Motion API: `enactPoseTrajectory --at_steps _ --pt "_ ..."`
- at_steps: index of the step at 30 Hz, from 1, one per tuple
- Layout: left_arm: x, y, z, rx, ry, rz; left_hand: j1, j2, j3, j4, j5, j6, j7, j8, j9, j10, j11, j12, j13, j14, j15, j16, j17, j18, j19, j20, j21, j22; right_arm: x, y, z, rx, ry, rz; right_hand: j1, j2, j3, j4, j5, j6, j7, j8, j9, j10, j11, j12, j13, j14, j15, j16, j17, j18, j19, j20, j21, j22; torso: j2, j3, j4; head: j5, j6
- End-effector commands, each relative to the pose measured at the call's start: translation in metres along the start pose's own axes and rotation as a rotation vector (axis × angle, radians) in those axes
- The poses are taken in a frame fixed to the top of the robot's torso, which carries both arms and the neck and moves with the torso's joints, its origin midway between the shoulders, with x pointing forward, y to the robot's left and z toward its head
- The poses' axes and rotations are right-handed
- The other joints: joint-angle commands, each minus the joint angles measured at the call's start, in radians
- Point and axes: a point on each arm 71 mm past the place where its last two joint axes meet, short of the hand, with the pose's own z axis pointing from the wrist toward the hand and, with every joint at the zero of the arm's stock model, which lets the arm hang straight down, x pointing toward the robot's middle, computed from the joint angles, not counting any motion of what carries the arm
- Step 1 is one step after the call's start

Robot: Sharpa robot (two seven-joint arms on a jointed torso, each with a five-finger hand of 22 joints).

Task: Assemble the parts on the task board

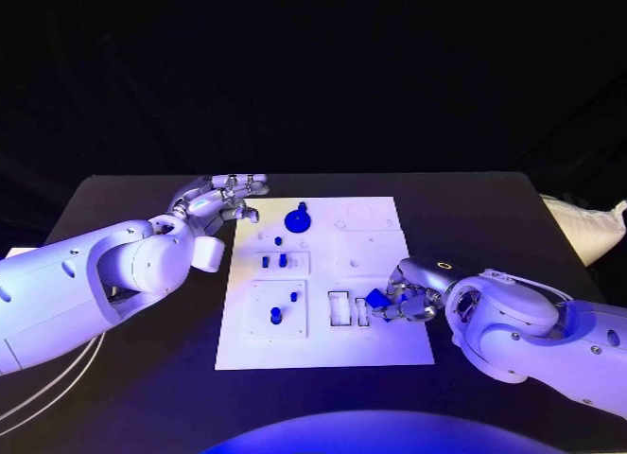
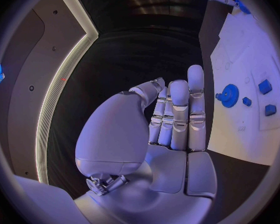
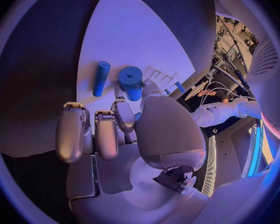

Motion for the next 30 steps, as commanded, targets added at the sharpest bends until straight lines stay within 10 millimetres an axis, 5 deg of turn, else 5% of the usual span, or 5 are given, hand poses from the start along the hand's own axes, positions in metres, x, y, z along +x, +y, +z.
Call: enactPoseTrajectory --at_steps 1,9,18,23,30 --pt "0.002 0.0 0.0 0.005 0.019 -0.003 0.004 0.006 -0.001 -0.005 -0.001 -0.004 0.003 0.003 -0.002 -0.007 0.0 0.005 0.002 -0.005 0.001 -0.003 -0.001 0.011 -0.007 0.0 -0.003 -0.001 0.013 -0.002 0.0 0.015 0.044 -0.016 0.019 0.009 -0.007 0.0 0.013 0.003 -0.006 -0.001 0.0 0.005 -0.006 0.005 0.005 0.078 0.0 0.005 0.11 -0.019 -0.001 -0.001 0.007 0.002 -0.001 -0.0007 -0.0007 0.002 -0.001" --pt "0.001 0.0 -0.001 0.004 0.018 -0.003 0.004 0.006 -0.001 -0.005 -0.001 -0.004 0.003 0.003 -0.002 -0.007 0.0 0.005 0.002 -0.005 0.001 -0.003 -0.001 0.011 -0.007 0.0 -0.003 -0.001 0.005 0.004 -0.005 0.002 -0.062 0.126 0.082 0.063 0.023 -0.012 0.065 0.041 -0.024 0.024 0.029 0.023 -0.023 0.025 0.033 0.079 -0.012 0.009 0.114 -0.02 0.002 -0.011 0.012 0.01 0.0 0.0003 -0.0021 0.005 0.001" --pt "0.001 0.001 -0.001 0.002 0.019 -0.004 0.004 0.006 -0.001 -0.005 -0.001 -0.004 0.003 0.003 -0.002 -0.007 0.0 0.005 0.002 -0.005 0.001 -0.003 -0.001 0.011 -0.007 0.0 -0.003 -0.001 -0.006 0.015 -0.012 -0.027 -0.103 0.25 0.08 0.071 0.022 -0.001 0.091 0.046 -0.028 0.028 0.041 0.025 -0.027 0.019 0.033 0.08 -0.017 0.011 0.117 -0.021 0.003 -0.017 0.014 0.013 -0.001 -0.0009 0.0 0.006 0.004" --pt "0.001 0.001 -0.001 0.001 0.02 -0.004 0.004 0.006 -0.001 -0.005 -0.001 -0.004 0.003 0.003 -0.002 -0.007 0.0 0.005 0.002 -0.005 0.001 -0.003 -0.001 0.011 -0.007 0.0 -0.003 -0.001 -0.003 0.024 -0.012 -0.038 -0.06 0.262 0.054 0.055 0.002 0.007 0.133 0.046 -0.028 0.027 0.051 0.025 -0.027 0.009 0.029 0.079 -0.017 0.009 0.114 -0.021 0.003 -0.018 0.013 0.012 0.0 -0.001 0.0002 0.008 0.003" --pt "0.002 0.001 -0.001 -0.001 0.022 -0.005 0.004 0.006 -0.001 -0.005 -0.001 -0.004 0.003 0.003 -0.002 -0.007 0.0 0.005 0.002 -0.005 0.001 -0.003 -0.001 0.011 -0.007 0.0 -0.003 -0.001 0.003 0.038 -0.007 -0.056 0.011 0.238 0.016 0.059 -0.019 0.009 0.133 0.047 -0.028 0.027 0.06 0.025 -0.027 -0.001 0.026 0.079 -0.017 0.008 0.113 -0.021 0.002 -0.018 0.012 0.011 0.0 -0.0025 0.0013 0.012 0.0"
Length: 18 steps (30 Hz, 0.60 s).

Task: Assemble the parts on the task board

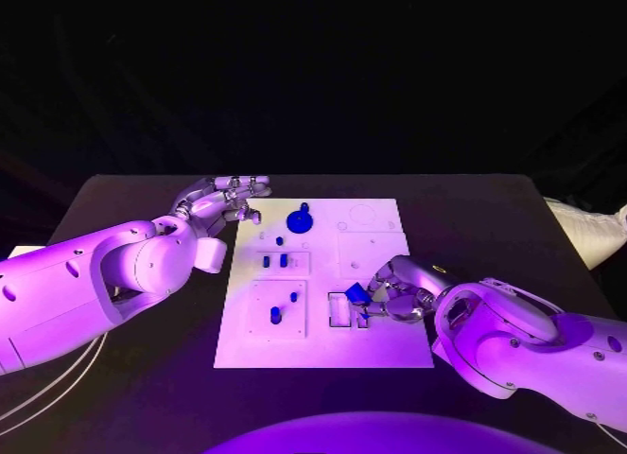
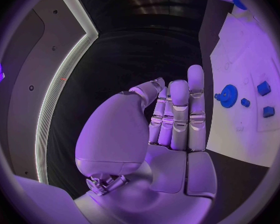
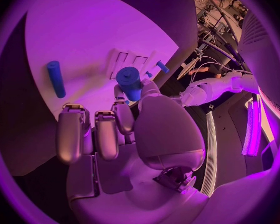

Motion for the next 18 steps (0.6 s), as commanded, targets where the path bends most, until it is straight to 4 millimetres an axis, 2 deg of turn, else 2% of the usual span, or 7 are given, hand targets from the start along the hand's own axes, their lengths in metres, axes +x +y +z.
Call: enactPoseTrajectory --at_steps 1,7,14,18 --pt "0.003 0.0 0.0 0.003 0.023 -0.004 0.004 0.006 -0.001 -0.005 -0.001 -0.004 0.003 0.003 -0.002 -0.007 0.0 0.005 0.002 -0.007 -0.001 -0.003 -0.001 0.011 -0.007 0.0 -0.003 -0.001 0.007 0.003 0.003 0.009 0.07 -0.017 -0.021 0.018 -0.013 0.0 -0.003 0.015 -0.007 0.002 0.041 0.005 -0.01 -0.011 -0.006 0.077 -0.004 0.003 0.113 -0.005 -0.001 -0.006 0.001 -0.001 0.0 -0.0005 0.0009 0.002 -0.002" --pt "0.004 0.0 0.0 0.003 0.023 -0.004 0.004 0.006 -0.001 -0.005 -0.001 -0.004 0.003 0.003 -0.002 -0.007 0.0 0.005 0.002 -0.007 -0.001 -0.003 -0.001 0.011 -0.007 0.0 -0.003 -0.001 0.015 0.009 0.009 0.001 0.118 -0.045 -0.061 0.035 -0.033 0.0 -0.022 0.026 -0.012 0.008 0.056 0.006 -0.013 -0.02 -0.008 0.076 -0.006 -0.001 0.106 -0.004 -0.004 -0.007 -0.003 -0.006 0.001 -0.0001 0.0002 0.007 -0.005" --pt "0.004 0.0 0.0 0.003 0.024 -0.005 0.004 0.006 -0.001 -0.005 -0.001 -0.004 0.003 0.003 -0.002 -0.007 0.0 0.005 0.002 -0.007 -0.001 -0.003 -0.001 0.011 -0.007 0.0 -0.003 -0.001 0.018 0.012 0.014 -0.004 0.131 -0.065 -0.077 0.042 -0.046 -0.001 -0.043 0.033 -0.017 0.015 0.067 0.006 -0.017 -0.025 -0.007 0.075 -0.009 -0.002 0.105 -0.004 -0.004 -0.01 -0.005 -0.007 -0.001 -0.0002 -0.0015 0.008 -0.006" --pt "0.004 0.0 0.001 0.002 0.024 -0.005 0.003 0.007 -0.002 -0.005 -0.001 -0.005 0.003 0.004 -0.002 -0.009 0.0 0.007 0.002 -0.008 -0.001 -0.004 -0.004 0.011 -0.007 0.001 -0.004 -0.002 0.018 0.012 0.017 -0.005 0.12 -0.081 -0.088 0.045 -0.062 -0.002 -0.099 0.03 -0.017 0.017 0.077 -0.001 -0.018 -0.043 -0.017 0.073 -0.01 -0.008 0.095 -0.001 -0.009 -0.011 -0.013 -0.019 0.0 0.0001 -0.0019 0.008 -0.005"
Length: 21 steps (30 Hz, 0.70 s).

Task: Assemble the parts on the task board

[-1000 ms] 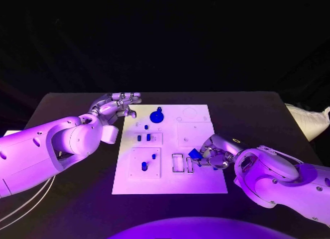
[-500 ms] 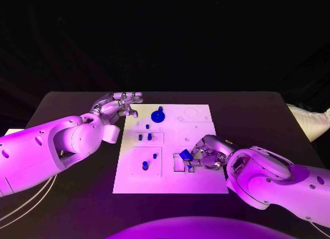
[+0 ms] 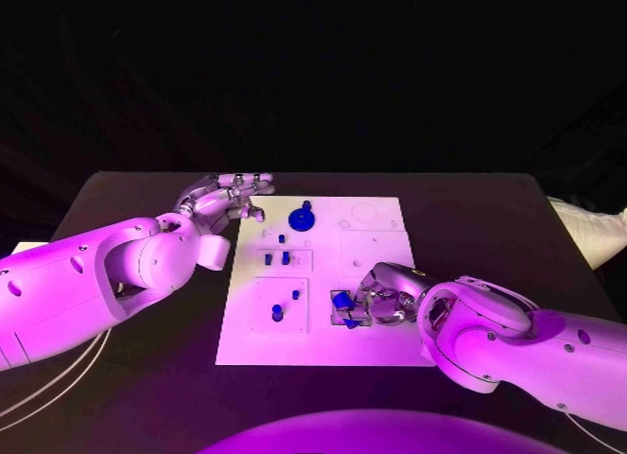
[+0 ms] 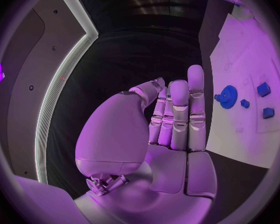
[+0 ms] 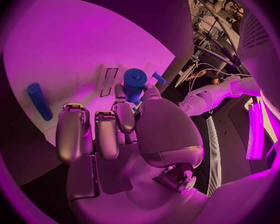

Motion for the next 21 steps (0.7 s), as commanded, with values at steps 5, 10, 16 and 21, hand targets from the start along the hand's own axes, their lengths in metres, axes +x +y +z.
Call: enactPoseTrajectory --at_steps 5,10,16,21 --pt "0.0032 -0.0003 0.0004 0.003 0.022 -0.004 0.003 0.007 -0.002 -0.005 -0.001 -0.005 0.003 0.004 -0.002 -0.009 0.0 0.007 0.001 -0.006 0.001 -0.004 -0.002 0.011 -0.007 0.001 -0.004 -0.001 -0.0001 0.0007 0.0029 -0.005 -0.004 -0.076 -0.05 0.009 -0.052 -0.001 -0.162 0.011 -0.01 0.006 0.025 -0.005 -0.005 -0.023 -0.01 0.075 -0.007 -0.01 0.087 0.0 -0.004 -0.004 -0.011 -0.011 0.0 0.0006 0.001 0.0 0.001" --pt "0.0032 -0.0002 0.0004 0.002 0.023 -0.004 0.003 0.007 -0.002 -0.005 -0.001 -0.005 0.003 0.004 -0.002 -0.009 0.0 0.007 0.001 -0.006 0.001 -0.004 -0.002 0.011 -0.007 0.001 -0.004 -0.001 -0.0008 0.0015 0.0031 -0.011 -0.013 -0.09 -0.086 -0.004 -0.094 -0.001 -0.299 0.007 -0.009 0.009 0.039 -0.005 -0.005 -0.03 -0.008 0.075 -0.006 -0.013 0.084 0.001 -0.005 -0.004 -0.015 -0.015 0.001 0.0006 -0.0013 0.002 0.001" --pt "0.0035 -0.0001 0.0005 0.001 0.025 -0.005 0.003 0.007 -0.002 -0.005 -0.001 -0.005 0.003 0.004 -0.002 -0.009 0.0 0.007 0.001 -0.006 0.001 -0.004 -0.002 0.011 -0.007 0.001 -0.004 -0.001 -0.0013 0.0023 0.0028 -0.017 -0.021 -0.1 -0.104 -0.009 -0.106 0.0 -0.337 0.004 -0.009 0.011 0.047 -0.006 -0.004 -0.036 -0.009 0.074 -0.006 -0.015 0.08 0.001 -0.006 -0.004 -0.018 -0.018 0.001 0.0011 -0.0014 0.0 0.002" --pt "0.0035 0.0 0.0006 0.0 0.026 -0.005 0.003 0.007 -0.002 -0.005 -0.001 -0.005 0.003 0.004 -0.002 -0.009 0.0 0.007 0.001 -0.006 0.001 -0.004 -0.002 0.011 -0.007 0.001 -0.004 -0.001 -0.0014 0.0032 0.0016 -0.022 -0.02 -0.105 -0.092 -0.001 -0.102 -0.003 -0.312 0.004 -0.01 0.013 0.053 -0.004 -0.005 -0.034 -0.005 0.075 -0.006 -0.015 0.082 0.001 -0.005 -0.004 -0.017 -0.016 0.001 0.0013 0.0003 -0.002 0.0"
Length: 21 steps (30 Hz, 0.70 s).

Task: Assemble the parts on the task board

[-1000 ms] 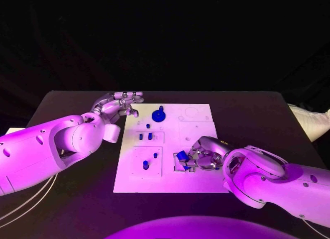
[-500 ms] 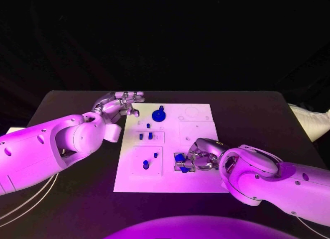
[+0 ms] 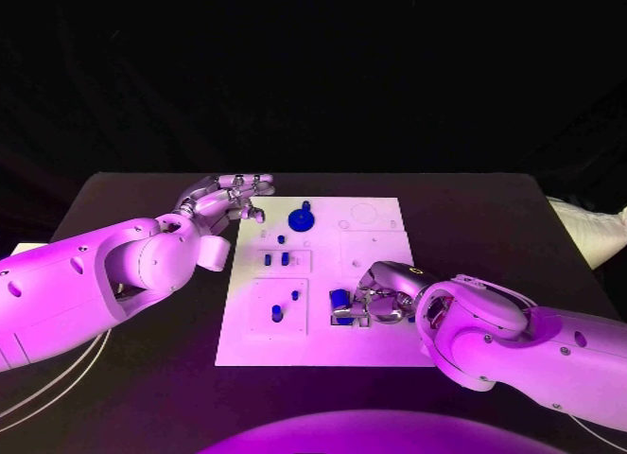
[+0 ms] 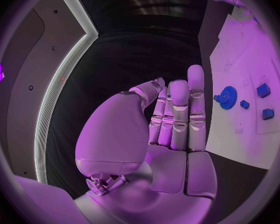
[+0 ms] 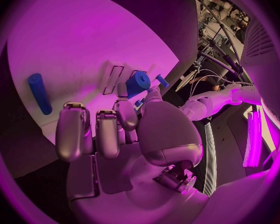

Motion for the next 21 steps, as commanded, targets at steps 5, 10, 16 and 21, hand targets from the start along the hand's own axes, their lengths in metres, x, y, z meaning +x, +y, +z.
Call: enactPoseTrajectory --at_steps 5,10,16,21 --pt "0.0027 -0.0004 0.0003 0.003 0.022 -0.004 0.003 0.007 -0.002 -0.005 -0.001 -0.005 0.003 0.004 -0.001 -0.009 0.0 0.007 0.001 -0.007 0.001 -0.004 -0.001 0.011 -0.007 0.001 -0.004 -0.001 0.0004 0.0025 -0.0022 -0.014 0.006 -0.038 0.067 0.015 0.006 -0.018 0.05 -0.007 -0.001 0.004 0.015 0.004 -0.001 0.003 0.014 0.076 -0.004 0.0 0.085 0.0 -0.003 -0.005 -0.004 0.004 0.001 -0.0001 -0.0002 0.0 -0.003" --pt "0.003 -0.0004 0.0003 0.003 0.024 -0.004 0.003 0.007 -0.002 -0.005 -0.001 -0.005 0.003 0.004 -0.001 -0.009 0.0 0.007 0.001 -0.007 0.001 -0.004 -0.001 0.011 -0.007 0.001 -0.004 -0.001 0.0011 0.0028 -0.0022 -0.018 0.016 -0.06 0.2 0.01 0.036 -0.091 0.05 -0.009 -0.001 0.007 0.026 0.005 -0.002 0.003 0.019 0.076 -0.005 0.001 0.088 0.0 -0.002 -0.006 -0.003 0.007 0.0 -0.0003 0.0002 0.0 -0.005" --pt "0.0033 -0.0003 0.0006 0.003 0.024 -0.004 0.003 0.007 -0.002 -0.005 -0.001 -0.005 0.003 0.004 -0.001 -0.009 0.0 0.007 0.001 -0.007 0.001 -0.004 -0.001 0.011 -0.007 0.001 -0.004 -0.001 0.0018 0.003 0.0002 -0.017 0.015 -0.064 0.249 0.052 0.071 -0.114 -0.002 -0.007 -0.003 0.01 0.033 0.01 -0.005 0.008 0.026 0.077 -0.007 0.003 0.092 -0.001 -0.001 -0.008 -0.001 0.012 -0.001 -0.0002 0.002 -0.001 -0.007" --pt "0.0033 -0.0002 0.0008 0.003 0.025 -0.005 0.003 0.007 -0.002 -0.005 -0.001 -0.005 0.003 0.004 -0.001 -0.009 0.0 0.007 0.001 -0.007 0.001 -0.004 -0.001 0.011 -0.007 0.001 -0.004 -0.001 0.003 0.0048 0.0011 -0.02 0.023 -0.056 0.245 0.056 0.072 -0.111 -0.002 -0.006 -0.003 0.01 0.034 0.013 -0.005 0.013 0.031 0.077 -0.007 0.005 0.094 -0.002 0.0 -0.008 0.001 0.015 0.0 -0.0006 0.0022 0.0 -0.008"
